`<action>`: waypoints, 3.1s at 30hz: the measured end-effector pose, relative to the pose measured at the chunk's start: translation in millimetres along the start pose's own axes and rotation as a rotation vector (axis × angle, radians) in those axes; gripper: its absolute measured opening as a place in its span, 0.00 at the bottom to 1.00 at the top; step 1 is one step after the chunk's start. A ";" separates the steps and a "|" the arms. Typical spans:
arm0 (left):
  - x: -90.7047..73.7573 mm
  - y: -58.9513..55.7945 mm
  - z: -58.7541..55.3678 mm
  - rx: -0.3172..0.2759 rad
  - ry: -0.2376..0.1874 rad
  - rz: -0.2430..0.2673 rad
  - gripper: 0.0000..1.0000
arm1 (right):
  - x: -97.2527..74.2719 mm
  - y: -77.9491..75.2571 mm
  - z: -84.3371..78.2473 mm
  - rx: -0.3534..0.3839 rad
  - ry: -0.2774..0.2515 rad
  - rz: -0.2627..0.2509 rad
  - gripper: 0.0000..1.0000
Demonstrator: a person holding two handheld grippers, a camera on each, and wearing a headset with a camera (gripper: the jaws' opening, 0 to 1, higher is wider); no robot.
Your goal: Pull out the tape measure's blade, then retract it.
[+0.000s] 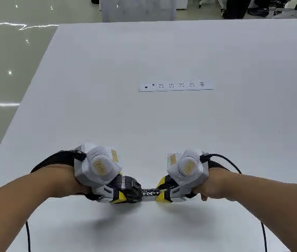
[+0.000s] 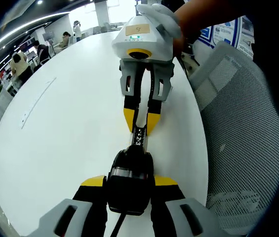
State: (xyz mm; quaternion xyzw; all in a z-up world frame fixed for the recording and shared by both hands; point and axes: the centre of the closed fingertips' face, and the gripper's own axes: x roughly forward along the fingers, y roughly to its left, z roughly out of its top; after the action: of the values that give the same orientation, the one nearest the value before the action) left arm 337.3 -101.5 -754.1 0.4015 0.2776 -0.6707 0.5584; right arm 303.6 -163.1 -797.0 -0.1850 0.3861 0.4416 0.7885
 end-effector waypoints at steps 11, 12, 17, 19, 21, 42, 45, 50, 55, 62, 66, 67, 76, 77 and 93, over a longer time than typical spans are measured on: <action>0.0 0.5 -0.1 -0.003 -0.001 0.003 0.30 | -5.0 -2.8 -7.3 0.004 0.000 -0.006 0.13; 0.1 0.4 0.0 -0.002 -0.001 0.002 0.30 | -5.2 -3.1 -7.7 0.004 -0.001 -0.006 0.13; 0.1 0.5 -0.1 -0.004 0.001 0.003 0.30 | -7.1 -3.8 -9.8 0.006 -0.001 -0.010 0.13; 0.0 0.5 -0.1 -0.005 0.000 0.003 0.30 | -8.2 -3.9 -10.5 0.009 -0.002 -0.012 0.13; 0.0 0.7 -0.1 -0.005 0.000 0.004 0.30 | -9.2 -4.0 -11.0 0.011 -0.002 -0.014 0.13; -0.5 0.4 -0.3 -0.009 -0.003 0.008 0.30 | -21.1 -7.5 -24.5 0.011 0.003 -0.021 0.13; -0.6 0.5 -0.4 -0.010 -0.003 0.009 0.30 | -22.2 -7.8 -26.6 0.005 0.008 -0.022 0.13; -0.6 0.3 -0.5 -0.007 -0.003 0.010 0.30 | -24.6 -8.6 -30.7 0.006 0.009 -0.027 0.13; -0.5 0.7 -0.7 -0.006 -0.005 0.008 0.30 | -28.1 -8.7 -33.5 0.010 0.011 -0.030 0.13; -0.3 0.6 -0.5 -0.003 -0.006 0.005 0.30 | -31.0 -9.3 -38.0 0.016 0.009 -0.037 0.13; -0.2 0.8 -0.5 -0.002 -0.007 0.005 0.30 | -32.7 -9.8 -40.3 0.018 0.012 -0.040 0.13; -0.1 0.8 -0.5 -0.002 -0.007 0.005 0.30 | -33.4 -9.9 -40.7 0.016 0.013 -0.041 0.13; 0.4 0.3 0.1 -0.002 -0.008 0.004 0.30 | -37.5 -10.0 -45.7 0.033 0.008 -0.047 0.13; 0.5 0.3 0.1 -0.002 -0.008 0.004 0.30 | -38.0 -9.9 -46.0 0.034 0.009 -0.048 0.13; 0.7 0.2 0.3 0.000 -0.011 0.003 0.30 | -47.3 -12.2 -56.1 0.044 0.012 -0.061 0.13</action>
State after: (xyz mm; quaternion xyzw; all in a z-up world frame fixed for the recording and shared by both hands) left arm 337.4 -102.2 -754.5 0.3982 0.2741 -0.6719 0.5611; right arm 274.1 -231.3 -796.6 -0.1819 0.3948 0.4077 0.8030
